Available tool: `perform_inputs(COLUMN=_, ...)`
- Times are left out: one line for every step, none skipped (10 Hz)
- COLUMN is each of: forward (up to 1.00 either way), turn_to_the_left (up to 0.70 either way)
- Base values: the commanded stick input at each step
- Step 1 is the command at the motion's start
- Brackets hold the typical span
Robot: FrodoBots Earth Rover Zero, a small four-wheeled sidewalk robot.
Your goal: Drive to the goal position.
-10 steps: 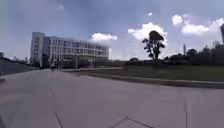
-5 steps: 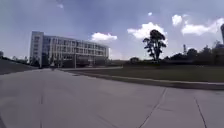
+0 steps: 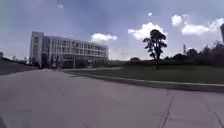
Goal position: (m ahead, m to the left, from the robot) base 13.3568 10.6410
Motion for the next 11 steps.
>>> perform_inputs(forward=0.70, turn_to_the_left=0.00)
perform_inputs(forward=0.70, turn_to_the_left=0.00)
perform_inputs(forward=0.70, turn_to_the_left=0.00)
perform_inputs(forward=0.70, turn_to_the_left=0.00)
perform_inputs(forward=0.70, turn_to_the_left=0.00)
perform_inputs(forward=0.70, turn_to_the_left=0.00)
perform_inputs(forward=0.70, turn_to_the_left=0.00)
perform_inputs(forward=0.70, turn_to_the_left=0.12)
perform_inputs(forward=0.70, turn_to_the_left=0.35)
perform_inputs(forward=0.70, turn_to_the_left=0.35)
perform_inputs(forward=0.70, turn_to_the_left=0.25)
